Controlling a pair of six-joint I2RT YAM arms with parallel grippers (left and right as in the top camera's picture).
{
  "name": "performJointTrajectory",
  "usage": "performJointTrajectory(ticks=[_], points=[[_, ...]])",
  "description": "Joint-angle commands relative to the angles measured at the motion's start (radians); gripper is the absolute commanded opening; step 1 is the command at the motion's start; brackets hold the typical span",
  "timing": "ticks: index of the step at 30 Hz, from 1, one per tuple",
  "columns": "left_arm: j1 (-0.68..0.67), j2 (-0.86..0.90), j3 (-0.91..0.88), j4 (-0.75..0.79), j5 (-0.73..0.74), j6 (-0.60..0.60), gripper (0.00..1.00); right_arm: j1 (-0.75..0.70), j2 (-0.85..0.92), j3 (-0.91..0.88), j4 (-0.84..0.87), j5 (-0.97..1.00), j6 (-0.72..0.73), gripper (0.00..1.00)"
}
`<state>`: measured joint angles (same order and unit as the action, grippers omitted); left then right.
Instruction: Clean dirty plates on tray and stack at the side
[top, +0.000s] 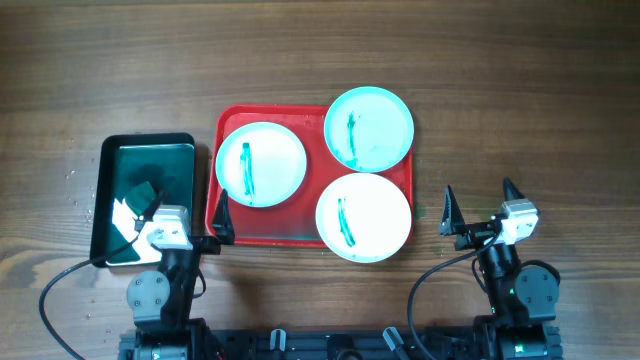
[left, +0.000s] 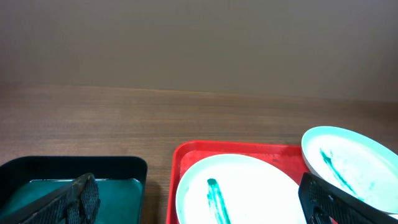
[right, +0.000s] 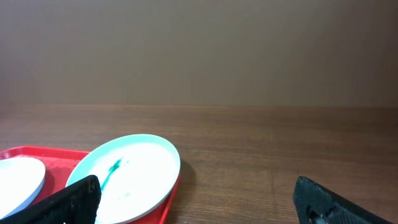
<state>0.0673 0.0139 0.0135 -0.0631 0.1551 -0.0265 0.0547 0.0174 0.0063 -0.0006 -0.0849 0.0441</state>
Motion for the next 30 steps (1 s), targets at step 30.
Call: performJointTrajectory(ticks=[30], points=[[-0.005,-0.009,-0.008,0.004,0.002,0.019,1.00,0.005,-0.006,-0.001,0.003,0.003,0.071,1.00]])
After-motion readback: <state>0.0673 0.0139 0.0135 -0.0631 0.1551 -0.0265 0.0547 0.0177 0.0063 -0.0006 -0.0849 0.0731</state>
